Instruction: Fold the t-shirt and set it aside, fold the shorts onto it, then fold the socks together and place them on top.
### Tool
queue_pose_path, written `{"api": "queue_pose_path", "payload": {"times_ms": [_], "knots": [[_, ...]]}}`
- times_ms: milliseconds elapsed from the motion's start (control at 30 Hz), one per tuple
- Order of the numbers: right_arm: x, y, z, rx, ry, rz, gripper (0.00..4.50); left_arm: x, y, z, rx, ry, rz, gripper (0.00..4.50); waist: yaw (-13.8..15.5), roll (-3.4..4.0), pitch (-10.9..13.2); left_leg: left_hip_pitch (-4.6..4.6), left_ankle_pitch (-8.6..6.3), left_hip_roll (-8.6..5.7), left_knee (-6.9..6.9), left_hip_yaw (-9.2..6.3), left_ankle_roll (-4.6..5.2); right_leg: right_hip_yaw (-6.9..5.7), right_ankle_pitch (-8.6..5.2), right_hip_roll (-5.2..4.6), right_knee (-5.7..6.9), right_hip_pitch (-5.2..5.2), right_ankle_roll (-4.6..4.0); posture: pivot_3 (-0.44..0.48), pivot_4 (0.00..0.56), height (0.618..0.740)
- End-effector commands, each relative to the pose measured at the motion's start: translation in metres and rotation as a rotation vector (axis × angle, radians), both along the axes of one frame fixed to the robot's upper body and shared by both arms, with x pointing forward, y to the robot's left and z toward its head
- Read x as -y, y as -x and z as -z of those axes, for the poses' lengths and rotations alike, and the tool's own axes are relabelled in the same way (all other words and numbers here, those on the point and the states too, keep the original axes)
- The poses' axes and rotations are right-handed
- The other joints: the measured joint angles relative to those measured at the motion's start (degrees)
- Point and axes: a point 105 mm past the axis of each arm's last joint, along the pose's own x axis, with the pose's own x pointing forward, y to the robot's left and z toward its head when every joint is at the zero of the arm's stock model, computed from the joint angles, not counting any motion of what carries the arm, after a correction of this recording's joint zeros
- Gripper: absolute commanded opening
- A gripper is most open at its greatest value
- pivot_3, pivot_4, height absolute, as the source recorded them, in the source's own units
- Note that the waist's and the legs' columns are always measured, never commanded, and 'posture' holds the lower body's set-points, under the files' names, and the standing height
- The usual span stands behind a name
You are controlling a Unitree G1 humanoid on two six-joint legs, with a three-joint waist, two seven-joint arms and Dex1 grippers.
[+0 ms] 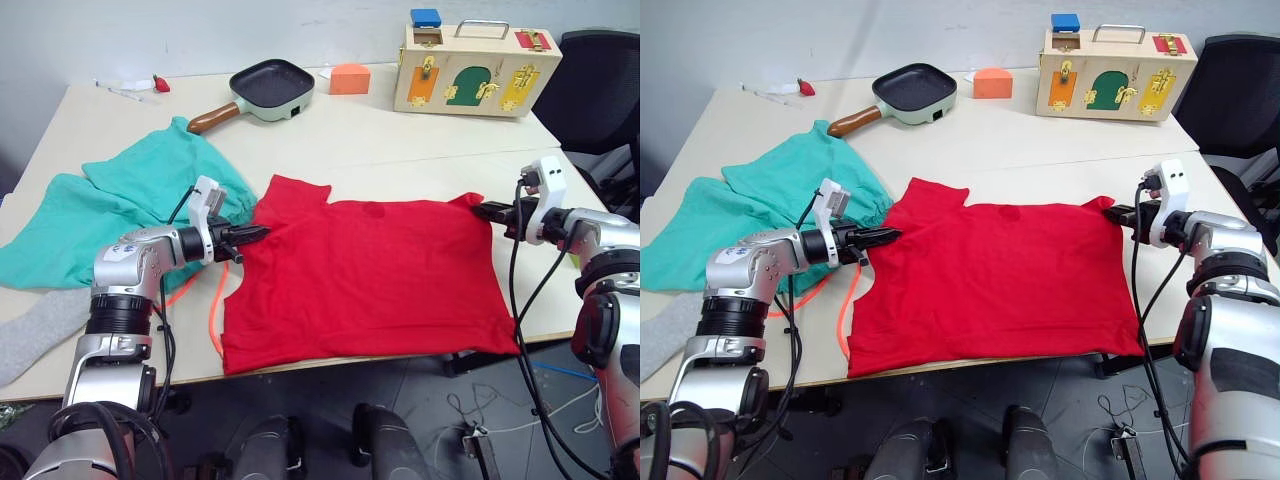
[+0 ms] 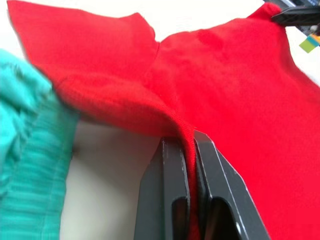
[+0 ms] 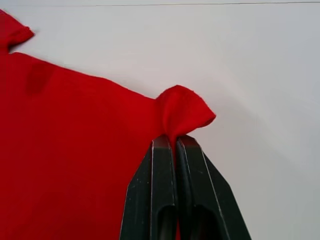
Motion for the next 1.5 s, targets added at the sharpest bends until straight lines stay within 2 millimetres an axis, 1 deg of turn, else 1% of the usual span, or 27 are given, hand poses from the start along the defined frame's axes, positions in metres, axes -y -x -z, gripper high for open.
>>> {"api": "queue_pose_path", "payload": {"times_ms": [33,267,367,467,600,700,833,900,967,1067,1133,1233,1300,1367,1400,1433,1500], "knots": [[0.011,0.008,-0.016,0.057,-0.028,-0.024,0.05,-0.003,0.004,-0.016,0.077,-0.002,0.010,0.00,0.08,0.00,0.00,0.00,0.00,0.00,0.00,0.00,0.00,0.05,0.00,0.00,0.00,0.00,0.00,0.000,0.150,0.740],[0.017,0.021,-0.009,0.034,-0.062,-0.067,0.05,-0.009,0.012,-0.009,0.066,-0.021,0.010,0.00,0.11,0.00,0.00,0.01,-0.01,0.00,0.00,0.00,-0.01,0.21,0.00,0.00,0.00,0.00,0.00,0.000,0.150,0.740],[0.020,0.029,0.001,-0.009,-0.073,-0.092,0.05,-0.013,0.012,-0.005,0.065,-0.045,-0.004,0.00,0.11,0.00,0.00,0.01,-0.01,0.01,0.02,0.00,-0.01,0.24,0.00,0.00,0.01,0.00,0.00,0.000,0.150,0.740],[0.023,0.032,0.011,-0.033,-0.058,-0.083,0.05,-0.014,0.014,0.001,0.060,-0.077,-0.001,0.00,0.14,0.00,0.00,0.01,-0.01,0.01,0.02,0.00,-0.02,0.29,0.00,0.00,0.01,-0.01,-0.01,0.000,0.150,0.740],[0.023,0.038,0.027,-0.076,-0.028,-0.102,0.05,-0.014,0.017,0.008,0.053,-0.102,0.004,0.00,0.23,0.00,0.00,0.01,-0.02,0.01,0.03,0.01,-0.02,0.31,0.00,-0.01,0.02,-0.01,-0.01,0.000,0.150,0.740],[0.022,0.042,0.036,-0.099,-0.037,-0.113,0.05,-0.019,0.018,0.014,0.042,-0.107,-0.006,0.00,0.23,0.00,0.00,0.02,-0.02,0.01,0.03,0.02,-0.04,0.33,0.00,-0.01,0.02,-0.02,-0.01,0.000,0.150,0.740],[0.021,0.045,0.043,-0.111,-0.042,-0.121,0.05,-0.022,0.024,0.017,0.025,-0.111,-0.004,0.00,0.23,-0.01,-0.01,0.03,-0.02,0.01,0.04,0.02,-0.04,0.35,0.00,-0.02,0.03,-0.02,-0.01,0.000,0.150,0.740],[0.023,0.044,0.044,-0.083,-0.010,-0.104,0.05,-0.025,0.026,0.018,0.002,-0.099,-0.019,0.00,0.26,-0.02,-0.01,0.03,-0.03,0.02,0.03,0.02,-0.05,0.38,0.00,-0.02,0.04,-0.02,-0.02,0.000,0.150,0.740],[0.022,0.045,0.039,-0.063,-0.050,-0.117,0.00,-0.029,0.029,0.016,-0.019,-0.082,-0.036,0.53,0.29,-0.02,-0.01,0.04,-0.03,0.03,0.05,0.01,-0.05,0.38,0.00,-0.02,0.04,-0.01,-0.02,0.000,0.150,0.740],[0.018,0.051,0.033,-0.053,-0.055,-0.190,0.65,-0.030,0.034,0.008,-0.040,-0.062,-0.024,1.32,0.27,-0.02,-0.01,0.04,-0.03,0.02,0.08,0.01,-0.05,0.43,0.00,-0.02,0.06,-0.01,-0.02,0.000,0.150,0.740],[0.020,0.057,0.031,-0.034,0.000,-0.231,1.32,-0.035,0.037,0.002,-0.042,-0.076,-0.022,1.98,0.32,-0.02,-0.01,0.04,-0.04,0.03,0.07,0.01,-0.06,0.43,-0.01,-0.02,0.07,-0.02,-0.02,0.000,0.150,0.740],[0.026,0.068,0.025,0.015,0.097,-0.275,2.38,-0.042,0.041,-0.015,-0.057,-0.048,-0.009,2.96,0.54,-0.02,-0.01,0.03,-0.04,0.03,0.08,0.00,-0.06,0.42,-0.01,-0.02,0.08,-0.02,-0.02,0.000,0.150,0.740],[0.029,0.073,0.018,0.071,0.153,-0.286,3.10,-0.048,0.037,-0.024,-0.076,-0.041,-0.028,3.64,0.60,-0.02,-0.01,0.03,-0.04,0.02,0.10,0.01,-0.05,0.41,-0.01,-0.03,0.09,-0.01,-0.02,0.000,0.150,0.740],[0.029,0.075,0.008,0.139,0.186,-0.287,3.82,-0.049,0.029,-0.030,-0.104,-0.027,-0.051,4.29,0.54,-0.03,-0.01,0.03,-0.05,0.01,0.16,0.00,-0.06,0.40,-0.01,-0.04,0.11,0.00,-0.02,0.000,0.150,0.740],[0.028,0.075,0.003,0.176,0.195,-0.286,4.14,-0.047,0.022,-0.034,-0.097,-0.015,-0.066,4.50,0.53,-0.03,-0.01,0.05,-0.05,0.01,0.20,0.01,-0.07,0.37,-0.01,-0.02,0.14,0.00,-0.02,0.000,0.150,0.740],[0.026,0.076,-0.001,0.197,0.191,-0.287,4.46,-0.044,0.015,-0.036,-0.097,-0.004,-0.078,4.50,0.56,-0.03,-0.01,0.07,-0.05,0.01,0.22,0.02,-0.07,0.35,-0.01,-0.02,0.17,0.01,-0.02,0.000,0.150,0.740],[0.019,0.078,-0.005,0.221,0.192,-0.303,4.46,-0.033,0.003,-0.038,-0.111,0.020,-0.069,4.50,0.59,-0.03,-0.02,0.07,-0.06,0.02,0.32,0.02,-0.08,0.34,-0.01,-0.02,0.24,0.01,-0.02,0.000,0.150,0.740]]}}
